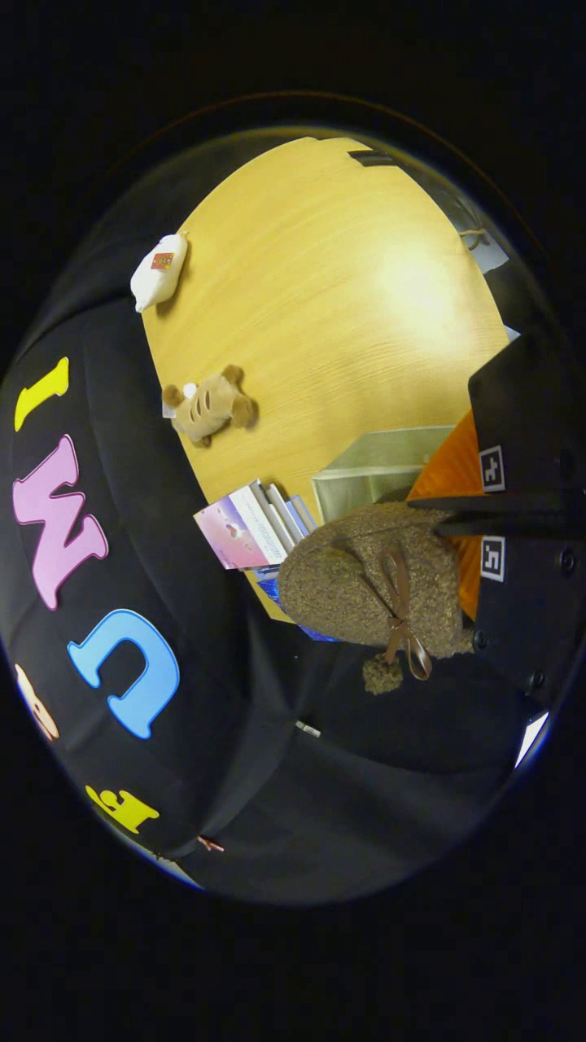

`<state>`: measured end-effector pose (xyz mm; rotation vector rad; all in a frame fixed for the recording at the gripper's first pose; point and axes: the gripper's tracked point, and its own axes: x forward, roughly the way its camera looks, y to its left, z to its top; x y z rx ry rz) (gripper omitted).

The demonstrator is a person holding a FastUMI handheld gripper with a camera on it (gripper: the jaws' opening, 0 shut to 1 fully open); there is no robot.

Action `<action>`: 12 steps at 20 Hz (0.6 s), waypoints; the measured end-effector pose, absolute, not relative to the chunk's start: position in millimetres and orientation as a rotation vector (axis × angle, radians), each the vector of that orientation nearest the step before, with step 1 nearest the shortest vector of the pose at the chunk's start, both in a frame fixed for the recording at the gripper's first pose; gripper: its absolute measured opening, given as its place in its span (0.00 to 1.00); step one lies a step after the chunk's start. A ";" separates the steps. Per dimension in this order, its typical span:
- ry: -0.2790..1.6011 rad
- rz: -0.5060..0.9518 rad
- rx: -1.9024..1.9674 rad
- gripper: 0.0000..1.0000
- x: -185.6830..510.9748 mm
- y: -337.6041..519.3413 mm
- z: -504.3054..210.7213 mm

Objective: Open the storage box then place both shoes into the box .Put the left shoe in first, then the right shoe, with the right side of both shoes facing outward in a uniform manner.

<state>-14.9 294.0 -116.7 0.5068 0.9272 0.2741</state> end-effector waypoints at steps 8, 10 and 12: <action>1.030 0.216 0.409 0.06 -27.2 312.7 -182.2; 1.019 0.267 0.461 0.17 -30.6 325.3 -169.5; 0.992 0.326 0.460 0.45 -34.3 335.6 -154.4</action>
